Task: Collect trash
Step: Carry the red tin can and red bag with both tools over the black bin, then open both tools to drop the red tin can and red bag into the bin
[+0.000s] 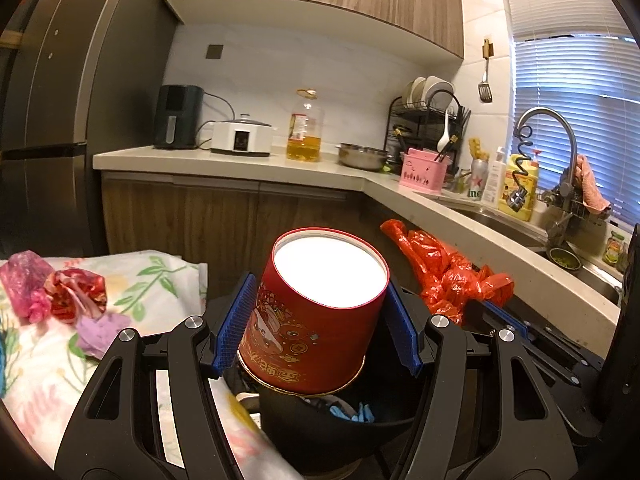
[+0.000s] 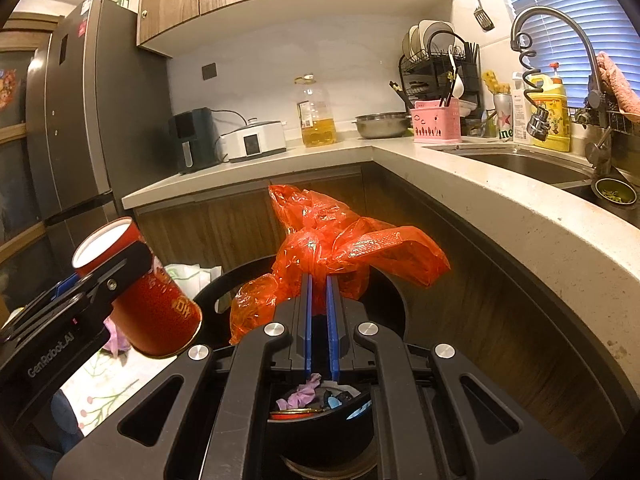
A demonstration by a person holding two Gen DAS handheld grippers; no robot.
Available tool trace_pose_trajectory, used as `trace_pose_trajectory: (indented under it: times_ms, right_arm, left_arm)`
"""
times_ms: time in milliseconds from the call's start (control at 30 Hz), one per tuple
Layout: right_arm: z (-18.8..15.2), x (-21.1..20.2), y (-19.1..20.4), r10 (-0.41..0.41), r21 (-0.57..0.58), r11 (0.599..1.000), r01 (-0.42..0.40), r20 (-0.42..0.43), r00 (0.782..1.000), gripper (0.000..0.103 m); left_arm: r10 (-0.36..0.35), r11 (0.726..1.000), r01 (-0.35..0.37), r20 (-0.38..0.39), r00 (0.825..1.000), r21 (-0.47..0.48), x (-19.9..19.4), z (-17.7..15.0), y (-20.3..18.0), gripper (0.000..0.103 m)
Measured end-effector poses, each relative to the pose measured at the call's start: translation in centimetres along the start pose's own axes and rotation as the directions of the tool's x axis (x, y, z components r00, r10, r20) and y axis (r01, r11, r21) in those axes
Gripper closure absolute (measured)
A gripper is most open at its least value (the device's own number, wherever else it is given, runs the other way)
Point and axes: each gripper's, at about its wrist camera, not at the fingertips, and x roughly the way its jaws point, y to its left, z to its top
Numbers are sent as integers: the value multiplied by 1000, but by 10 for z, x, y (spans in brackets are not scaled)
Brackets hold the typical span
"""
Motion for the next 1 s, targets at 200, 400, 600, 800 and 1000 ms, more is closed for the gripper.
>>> trace_pose_trajectory:
  times_ms: [200,400,600,800,1000]
  right_arm:
    - [-1,7,-5,-2,6,1000,2,-12,1000,95]
    - [1,10,-7,-6,3,1000,6,-14,1000,95]
    - [1,12,-7,-8,3,1000,8,-15,1000,95]
    - [0,16,-10,-4,5,1000,4,-22,1000,95]
    - [-1,20,-12,8,5,1000,-8,-34,999,94]
  left_arm:
    - [-15,1000,15,-12,1000,-4,15,-2,-2,41]
    - [-27,1000,27,-25,999,-1,27,-6,-6,41]
    - [-36,999,36,-40,999,-7,35,-10,-6,41]
    - [-41,999,40,-57,998,-6,43,-14,-8,41]
    - [-45,999,45,-77,996,-7,50,-18,-8,41]
